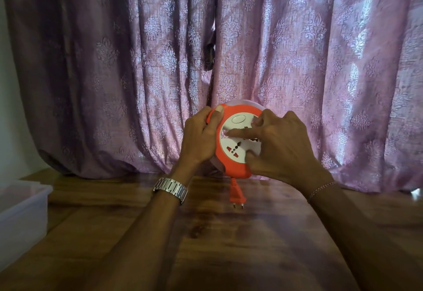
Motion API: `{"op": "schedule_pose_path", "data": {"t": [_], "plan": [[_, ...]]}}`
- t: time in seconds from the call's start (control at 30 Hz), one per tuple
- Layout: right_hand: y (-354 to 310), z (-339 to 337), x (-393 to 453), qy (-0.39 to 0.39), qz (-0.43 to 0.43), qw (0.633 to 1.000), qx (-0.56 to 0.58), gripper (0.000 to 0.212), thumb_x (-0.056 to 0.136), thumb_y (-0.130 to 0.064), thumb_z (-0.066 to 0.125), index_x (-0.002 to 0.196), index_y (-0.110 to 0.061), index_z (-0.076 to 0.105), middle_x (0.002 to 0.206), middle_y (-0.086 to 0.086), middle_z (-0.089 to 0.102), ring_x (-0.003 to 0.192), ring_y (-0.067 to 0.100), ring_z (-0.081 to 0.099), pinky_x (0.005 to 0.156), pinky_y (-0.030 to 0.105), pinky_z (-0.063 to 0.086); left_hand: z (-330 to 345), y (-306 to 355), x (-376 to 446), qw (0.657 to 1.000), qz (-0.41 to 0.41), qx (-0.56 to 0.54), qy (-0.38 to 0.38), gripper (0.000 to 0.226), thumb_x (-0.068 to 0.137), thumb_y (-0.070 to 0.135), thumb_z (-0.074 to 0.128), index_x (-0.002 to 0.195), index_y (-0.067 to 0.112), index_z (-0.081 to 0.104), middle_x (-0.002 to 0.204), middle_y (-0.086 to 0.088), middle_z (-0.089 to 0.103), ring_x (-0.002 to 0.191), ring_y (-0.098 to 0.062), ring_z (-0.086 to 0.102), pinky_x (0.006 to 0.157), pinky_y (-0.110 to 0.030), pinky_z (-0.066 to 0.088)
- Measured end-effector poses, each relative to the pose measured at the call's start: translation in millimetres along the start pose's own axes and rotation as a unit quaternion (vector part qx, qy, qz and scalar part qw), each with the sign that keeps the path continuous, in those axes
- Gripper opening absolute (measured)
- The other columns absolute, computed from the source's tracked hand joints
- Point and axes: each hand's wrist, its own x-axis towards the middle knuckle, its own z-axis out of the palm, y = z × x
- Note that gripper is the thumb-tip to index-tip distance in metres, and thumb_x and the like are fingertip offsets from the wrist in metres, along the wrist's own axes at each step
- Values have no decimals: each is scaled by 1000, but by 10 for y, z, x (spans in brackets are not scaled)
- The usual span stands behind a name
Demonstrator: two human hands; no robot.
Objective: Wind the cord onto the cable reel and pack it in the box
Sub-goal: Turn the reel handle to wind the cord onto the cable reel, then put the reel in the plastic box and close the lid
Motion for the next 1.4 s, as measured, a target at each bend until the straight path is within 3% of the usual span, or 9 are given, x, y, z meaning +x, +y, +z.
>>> {"op": "schedule_pose_path", "data": {"t": [0.27,0.47,0.63,0.73,0.8,0.93,1.0,1.23,1.4], "plan": [[-142,106,-25,68,80,994,22,60,49,-46,63,108,-52,65,76,3,65,65,24,59,66,34,44,-15,3,-10,1000,-8,15,-3,45,99,50,45,67,19,48,58,3,50,61,-20,46,63,-42,40],[-129,160,-6,63,64,995,38,60,62,-45,59,121,-53,56,91,3,59,84,26,58,74,39,45,-62,27,15,999,-28,-7,13,53,98,52,43,77,6,60,66,-6,62,66,-26,57,68,-49,49],[89,147,-11,38,35,976,213,54,74,-39,69,125,-46,58,95,-7,52,90,14,48,80,36,48,-66,8,17,998,-57,-27,21,60,97,56,42,85,2,65,74,-15,69,76,-38,67,69,-52,53],[118,145,-60,173,144,917,329,49,78,-42,75,125,-38,62,99,-7,60,91,7,58,69,22,52,-69,39,25,995,-78,-55,28,47,102,48,47,75,13,62,66,-3,65,66,-30,62,65,-45,49],[85,128,-76,156,275,854,413,58,73,-57,75,126,-45,55,107,-12,62,94,0,62,68,16,52,-70,76,21,994,-84,-70,31,44,103,45,48,75,15,63,66,-1,64,65,-22,59,65,-39,46],[-56,170,-99,49,397,620,675,64,68,-53,81,120,-24,59,109,3,72,90,16,72,68,37,59,-52,149,-13,991,-94,-94,27,55,96,53,45,89,4,70,81,-15,75,73,-28,69,67,-39,52],[-172,192,-98,60,395,552,731,51,71,-40,83,115,-20,64,105,7,74,92,24,72,70,46,59,-87,188,-51,991,-93,-94,35,51,95,53,47,84,8,70,75,-6,74,66,-14,67,61,-31,50],[-573,225,22,84,404,516,751,50,59,-37,91,103,-21,72,97,6,76,88,26,73,71,54,58,-550,274,-183,990,-110,-67,49,51,95,53,48,82,8,67,79,-13,74,66,-10,64,62,-28,51],[-1115,252,148,42,407,458,789,55,54,-38,93,101,-18,73,95,8,76,88,29,73,72,55,58,-1190,324,-351,988,-128,-9,81,42,96,47,44,78,13,62,68,12,68,64,1,58,65,-21,46]]}}
